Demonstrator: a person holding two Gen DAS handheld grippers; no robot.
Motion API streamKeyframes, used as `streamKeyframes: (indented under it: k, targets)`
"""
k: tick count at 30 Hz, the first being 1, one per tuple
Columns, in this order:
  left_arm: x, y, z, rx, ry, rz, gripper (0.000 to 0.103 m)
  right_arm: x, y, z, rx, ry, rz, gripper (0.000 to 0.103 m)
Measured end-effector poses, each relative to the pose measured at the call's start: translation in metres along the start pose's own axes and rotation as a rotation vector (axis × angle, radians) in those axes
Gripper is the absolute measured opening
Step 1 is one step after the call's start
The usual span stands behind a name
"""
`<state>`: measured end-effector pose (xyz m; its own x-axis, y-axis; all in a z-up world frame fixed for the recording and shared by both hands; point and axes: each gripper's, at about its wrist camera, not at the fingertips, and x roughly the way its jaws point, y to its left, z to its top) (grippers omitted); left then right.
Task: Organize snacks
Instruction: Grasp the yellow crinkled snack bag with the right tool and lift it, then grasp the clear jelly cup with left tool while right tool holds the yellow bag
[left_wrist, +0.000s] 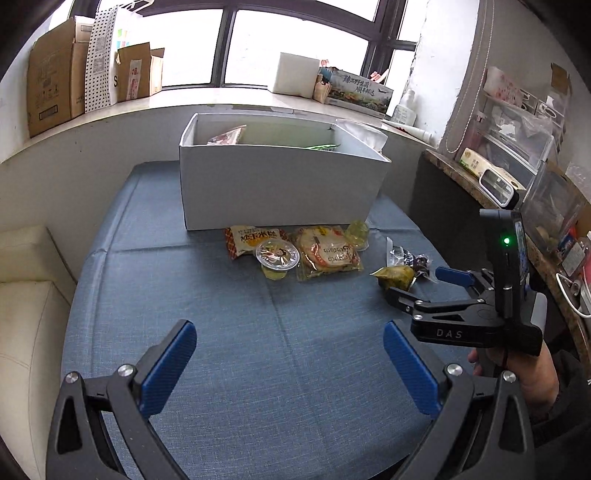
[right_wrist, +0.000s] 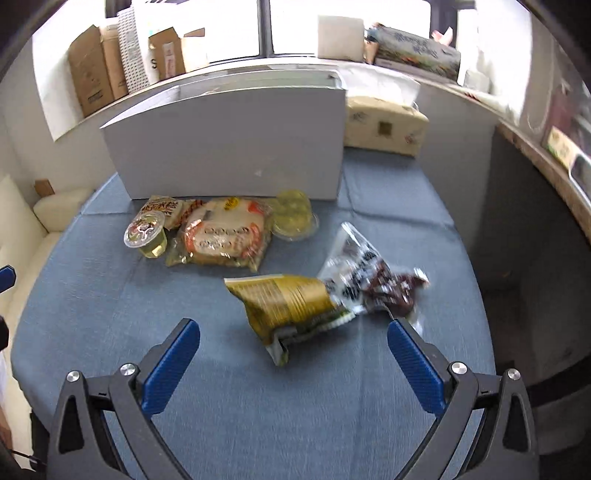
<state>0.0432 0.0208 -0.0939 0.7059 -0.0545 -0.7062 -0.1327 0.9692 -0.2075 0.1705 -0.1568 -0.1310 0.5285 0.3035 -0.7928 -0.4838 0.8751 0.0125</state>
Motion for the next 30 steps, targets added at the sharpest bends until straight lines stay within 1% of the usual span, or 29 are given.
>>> streamKeyframes:
  k: [1, 3, 4, 5, 6, 7, 8, 11, 13, 14, 17, 22, 24, 27, 30]
  targets:
    - [0.0, 0.001, 0.0, -0.004, 0.004, -0.003, 0.103, 0.004, 0.002, 0.004, -0.005, 0.009, -0.01, 0.103]
    - [-0.001, 0.003, -0.001, -0.002, 0.004, -0.002, 0.103, 0.012, 0.004, 0.01, -0.005, 0.02, 0.018, 0.103]
    - [-0.001, 0.003, -0.002, 0.001, 0.003, -0.001, 0.103, 0.016, 0.005, 0.011, -0.007, 0.032, 0.027, 0.098]
    - [-0.002, 0.003, -0.002, 0.003, 0.002, 0.001, 0.103, 0.021, 0.005, 0.013, -0.009, 0.044, 0.023, 0.089]
    - [-0.002, 0.004, -0.002, 0.003, 0.002, 0.004, 0.103, 0.027, 0.006, 0.014, -0.012, 0.057, 0.01, 0.083]
    - [-0.002, 0.005, -0.002, 0.0, 0.001, 0.004, 0.103, 0.032, 0.007, 0.015, -0.019, 0.073, -0.014, 0.069]
    - [-0.002, 0.006, -0.002, -0.004, 0.001, 0.002, 0.103, 0.036, 0.008, 0.015, -0.026, 0.082, -0.028, 0.065]
    - [0.0, 0.009, -0.002, -0.013, 0.007, 0.006, 0.103, 0.038, 0.012, 0.014, -0.048, 0.079, -0.021, 0.059]
    - [0.002, 0.011, -0.002, -0.02, 0.012, 0.002, 0.103, 0.037, 0.012, 0.014, -0.048, 0.079, -0.018, 0.057]
    - [0.003, 0.012, -0.002, -0.021, 0.014, 0.002, 0.103, 0.036, 0.013, 0.013, -0.052, 0.079, -0.015, 0.051]
    - [0.006, 0.014, -0.001, -0.019, 0.019, 0.001, 0.103, 0.032, 0.015, 0.01, -0.06, 0.077, -0.001, 0.048]
    - [0.017, 0.015, 0.004, -0.012, 0.036, 0.01, 0.103, 0.02, 0.018, 0.009, -0.069, 0.068, 0.011, 0.048]
    - [0.023, 0.013, 0.009, 0.001, 0.035, 0.011, 0.103, 0.01, 0.017, 0.01, -0.066, 0.046, 0.026, 0.048]
    - [0.035, 0.008, 0.018, 0.02, 0.034, 0.033, 0.103, -0.014, 0.016, 0.006, -0.054, 0.002, 0.058, 0.048]
    - [0.052, 0.003, 0.029, 0.014, 0.04, 0.035, 0.103, -0.036, 0.01, 0.005, -0.032, -0.04, 0.072, 0.048]
